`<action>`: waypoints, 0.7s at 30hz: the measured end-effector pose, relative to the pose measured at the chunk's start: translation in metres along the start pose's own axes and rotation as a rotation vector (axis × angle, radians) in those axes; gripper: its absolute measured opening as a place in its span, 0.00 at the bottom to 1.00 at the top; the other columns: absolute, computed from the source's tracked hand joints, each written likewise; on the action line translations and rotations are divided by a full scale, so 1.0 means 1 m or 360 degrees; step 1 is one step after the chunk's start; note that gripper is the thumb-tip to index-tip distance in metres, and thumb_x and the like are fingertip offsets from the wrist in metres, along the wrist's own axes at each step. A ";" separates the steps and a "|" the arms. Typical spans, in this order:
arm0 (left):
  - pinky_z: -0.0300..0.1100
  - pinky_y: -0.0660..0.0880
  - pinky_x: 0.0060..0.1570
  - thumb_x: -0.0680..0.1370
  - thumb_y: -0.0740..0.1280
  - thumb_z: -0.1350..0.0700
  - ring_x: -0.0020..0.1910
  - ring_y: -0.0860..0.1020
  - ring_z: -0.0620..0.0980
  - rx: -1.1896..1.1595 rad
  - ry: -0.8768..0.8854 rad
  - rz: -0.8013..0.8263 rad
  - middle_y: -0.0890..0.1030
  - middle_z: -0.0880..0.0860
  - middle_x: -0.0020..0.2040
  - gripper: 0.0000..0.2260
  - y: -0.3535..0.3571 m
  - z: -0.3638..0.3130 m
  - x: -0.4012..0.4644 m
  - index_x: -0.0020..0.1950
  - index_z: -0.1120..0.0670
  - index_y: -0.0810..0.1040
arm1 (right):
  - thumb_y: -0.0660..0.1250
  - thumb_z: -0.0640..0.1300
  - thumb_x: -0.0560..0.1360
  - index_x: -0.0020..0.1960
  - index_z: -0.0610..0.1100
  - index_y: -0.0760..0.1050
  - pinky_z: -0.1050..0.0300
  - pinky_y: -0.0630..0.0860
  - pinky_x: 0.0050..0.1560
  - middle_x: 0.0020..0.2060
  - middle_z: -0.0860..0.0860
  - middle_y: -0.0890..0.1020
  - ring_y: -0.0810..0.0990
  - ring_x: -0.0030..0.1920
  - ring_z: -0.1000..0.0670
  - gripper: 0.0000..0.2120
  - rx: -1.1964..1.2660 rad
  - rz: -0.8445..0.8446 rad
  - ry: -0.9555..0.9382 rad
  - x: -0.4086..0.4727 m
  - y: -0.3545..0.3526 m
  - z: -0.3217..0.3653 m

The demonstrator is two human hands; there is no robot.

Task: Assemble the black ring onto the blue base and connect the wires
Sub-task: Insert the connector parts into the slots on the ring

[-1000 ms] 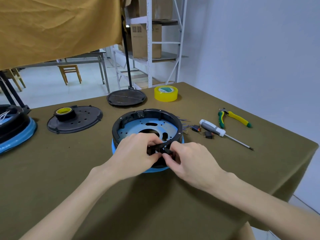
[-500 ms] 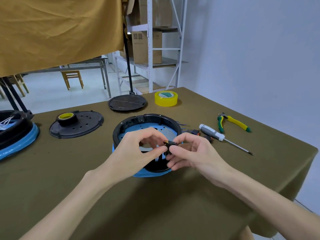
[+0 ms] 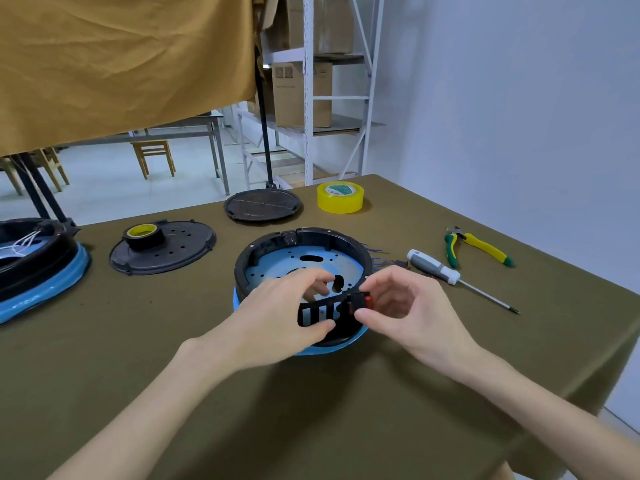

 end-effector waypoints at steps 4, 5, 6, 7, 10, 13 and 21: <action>0.36 0.74 0.47 0.78 0.69 0.40 0.52 0.78 0.37 0.0238 -0.0054 -0.0027 0.82 0.34 0.55 0.18 0.005 0.002 0.001 0.68 0.37 0.74 | 0.78 0.38 0.73 0.50 0.50 0.80 0.52 0.82 0.37 0.41 0.47 0.84 0.85 0.35 0.45 0.11 0.0182 -0.0099 0.0090 0.002 -0.012 -0.011; 0.37 0.74 0.45 0.79 0.69 0.41 0.50 0.79 0.38 0.0268 -0.0053 -0.0055 0.82 0.35 0.52 0.16 0.006 0.001 0.001 0.66 0.37 0.76 | 0.78 0.36 0.74 0.50 0.49 0.80 0.52 0.81 0.35 0.41 0.47 0.83 0.86 0.34 0.43 0.12 0.0233 -0.0096 0.0115 0.002 -0.011 -0.014; 0.38 0.76 0.46 0.79 0.70 0.42 0.49 0.79 0.39 0.0270 -0.0055 -0.0080 0.83 0.36 0.51 0.15 0.006 0.000 0.001 0.65 0.37 0.76 | 0.77 0.35 0.74 0.50 0.48 0.80 0.52 0.82 0.36 0.41 0.46 0.83 0.86 0.34 0.42 0.12 0.0268 -0.0088 0.0127 0.001 -0.009 -0.015; 0.40 0.77 0.48 0.78 0.71 0.43 0.51 0.80 0.40 0.0237 -0.0064 -0.0105 0.84 0.37 0.52 0.16 0.006 0.000 0.002 0.65 0.38 0.76 | 0.77 0.34 0.74 0.50 0.48 0.81 0.52 0.82 0.37 0.41 0.46 0.82 0.87 0.35 0.41 0.12 0.0289 -0.0070 0.0130 0.001 -0.007 -0.016; 0.44 0.78 0.55 0.77 0.74 0.44 0.54 0.81 0.40 0.0115 -0.0106 -0.0139 0.86 0.40 0.54 0.20 0.007 0.002 0.002 0.67 0.38 0.75 | 0.75 0.35 0.75 0.53 0.47 0.81 0.53 0.83 0.42 0.44 0.44 0.82 0.87 0.38 0.41 0.11 0.0365 0.0070 0.0117 -0.001 0.005 -0.014; 0.46 0.79 0.56 0.76 0.75 0.45 0.54 0.81 0.40 0.0053 -0.0148 -0.0145 0.86 0.40 0.52 0.20 0.007 0.005 0.001 0.67 0.39 0.76 | 0.73 0.37 0.75 0.54 0.47 0.81 0.54 0.83 0.44 0.46 0.45 0.82 0.87 0.40 0.41 0.10 0.0393 0.0166 0.0079 -0.003 0.010 -0.012; 0.48 0.80 0.52 0.77 0.74 0.47 0.53 0.83 0.42 0.0064 -0.0096 -0.0116 0.87 0.38 0.52 0.17 0.006 -0.001 0.000 0.65 0.41 0.80 | 0.76 0.40 0.76 0.53 0.55 0.81 0.58 0.82 0.46 0.45 0.55 0.84 0.86 0.43 0.49 0.12 -0.0138 0.0203 -0.0189 -0.007 0.018 -0.005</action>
Point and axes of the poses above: each hand's wrist, its own x-axis towards the middle knuckle, its own y-axis out of the palm, z = x × y, the point moved 10 cm from there along x, towards the middle knuckle
